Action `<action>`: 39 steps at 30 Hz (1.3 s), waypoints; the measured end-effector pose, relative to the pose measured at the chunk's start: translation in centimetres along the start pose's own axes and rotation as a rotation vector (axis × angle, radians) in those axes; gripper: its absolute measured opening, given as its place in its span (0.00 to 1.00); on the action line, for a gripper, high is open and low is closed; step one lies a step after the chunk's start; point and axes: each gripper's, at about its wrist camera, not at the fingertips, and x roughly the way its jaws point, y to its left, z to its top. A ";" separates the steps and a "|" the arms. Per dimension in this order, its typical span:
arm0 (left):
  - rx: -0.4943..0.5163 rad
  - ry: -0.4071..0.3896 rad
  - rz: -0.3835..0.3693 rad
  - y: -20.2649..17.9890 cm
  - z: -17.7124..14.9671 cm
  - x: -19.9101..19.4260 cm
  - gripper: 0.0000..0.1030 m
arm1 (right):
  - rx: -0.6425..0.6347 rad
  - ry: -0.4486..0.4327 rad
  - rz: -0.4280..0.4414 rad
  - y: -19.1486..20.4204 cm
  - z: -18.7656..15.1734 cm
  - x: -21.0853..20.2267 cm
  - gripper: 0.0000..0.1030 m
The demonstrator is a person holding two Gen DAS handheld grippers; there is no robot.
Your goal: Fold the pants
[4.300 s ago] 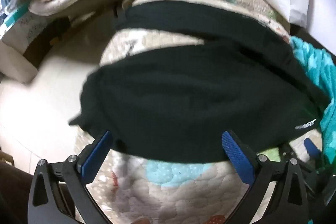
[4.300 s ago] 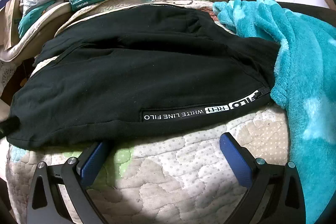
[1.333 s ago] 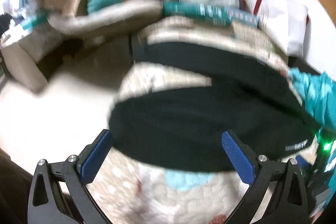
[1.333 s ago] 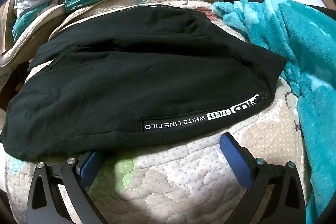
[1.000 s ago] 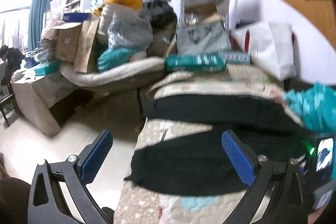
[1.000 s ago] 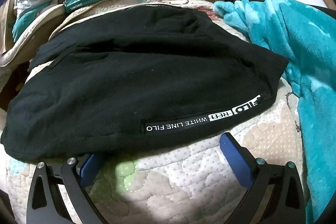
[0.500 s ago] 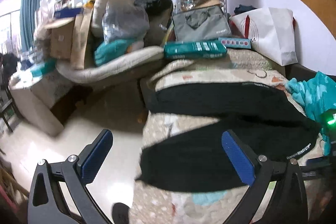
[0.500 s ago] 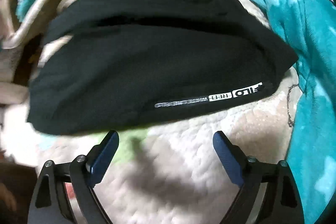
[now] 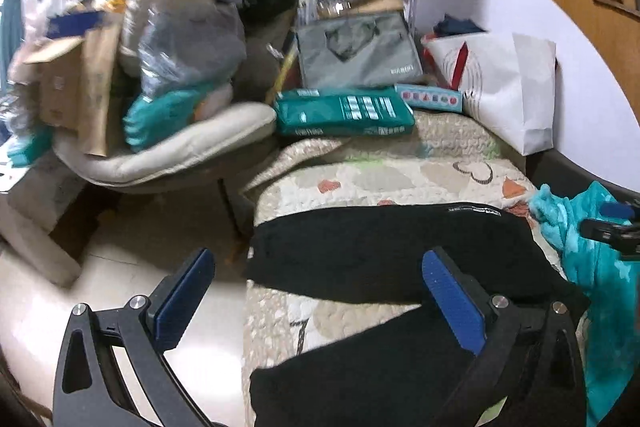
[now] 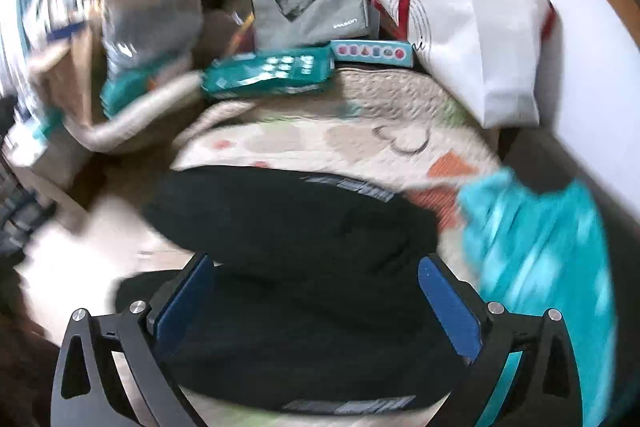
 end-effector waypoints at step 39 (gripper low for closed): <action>0.208 0.430 -0.305 4.8 2.5 32.8 0.44 | -0.180 0.303 0.468 -1.0 7.9 27.3 0.38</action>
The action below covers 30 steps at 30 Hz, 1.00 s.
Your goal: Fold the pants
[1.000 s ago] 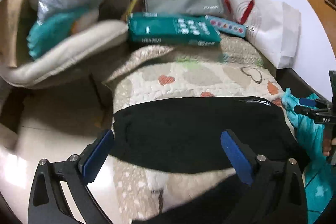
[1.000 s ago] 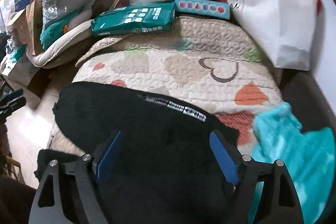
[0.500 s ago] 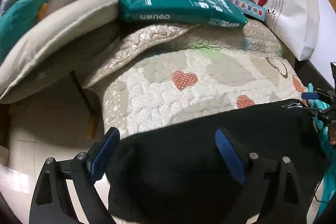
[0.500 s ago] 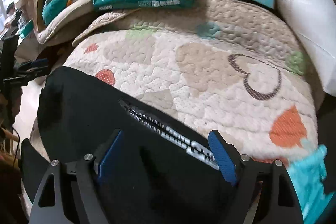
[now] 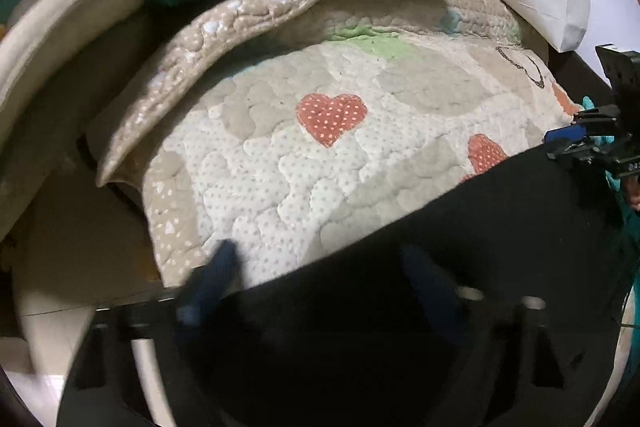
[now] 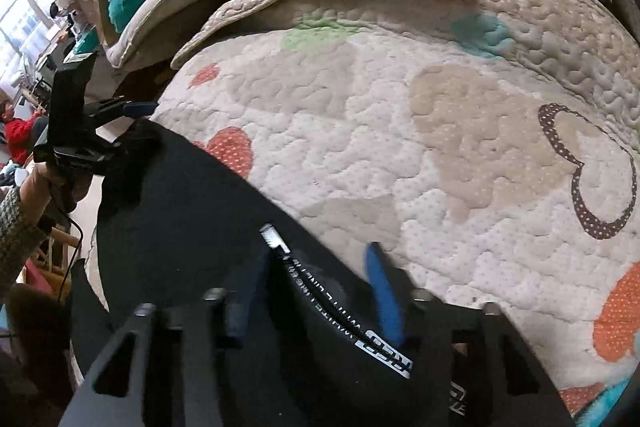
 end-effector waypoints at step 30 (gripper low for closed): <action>-0.175 -0.190 -0.010 -13.8 -18.8 -18.8 0.05 | -0.105 0.078 -0.177 14.4 -18.4 -9.5 0.10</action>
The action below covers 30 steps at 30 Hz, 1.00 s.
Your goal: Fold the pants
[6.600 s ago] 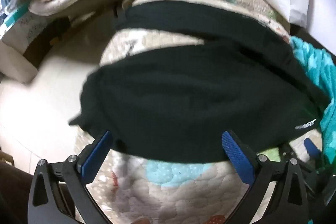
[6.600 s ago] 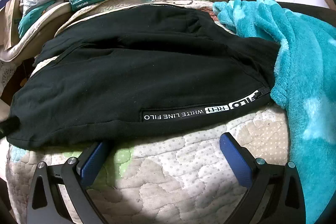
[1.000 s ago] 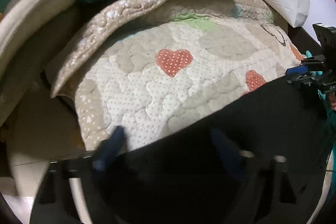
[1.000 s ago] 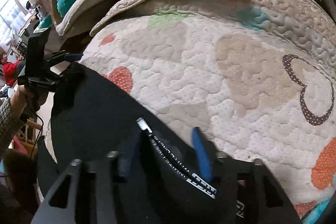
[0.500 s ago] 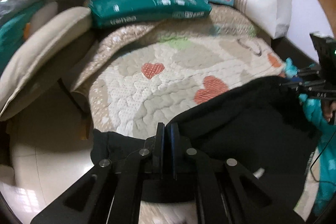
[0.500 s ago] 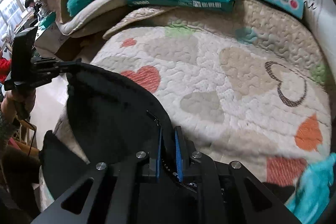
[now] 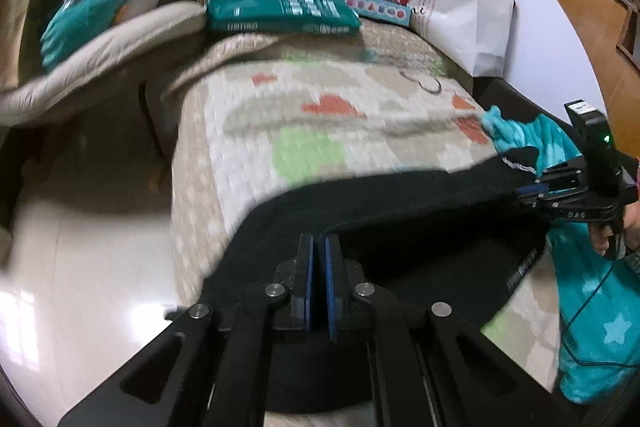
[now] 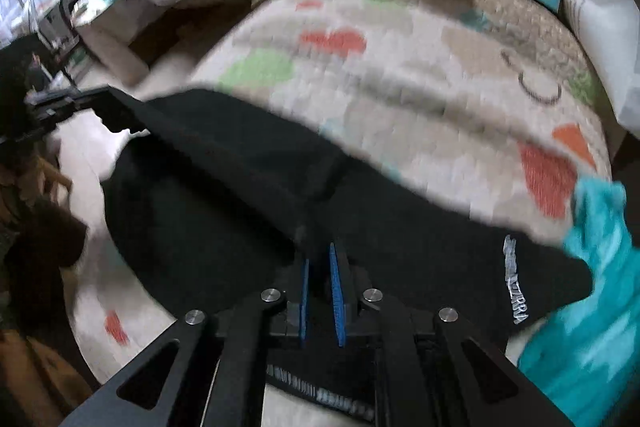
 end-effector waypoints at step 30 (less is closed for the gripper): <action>-0.209 -0.126 0.028 4.8 -1.7 -4.6 0.58 | 0.609 -0.154 -0.015 -15.2 -5.9 -5.9 0.51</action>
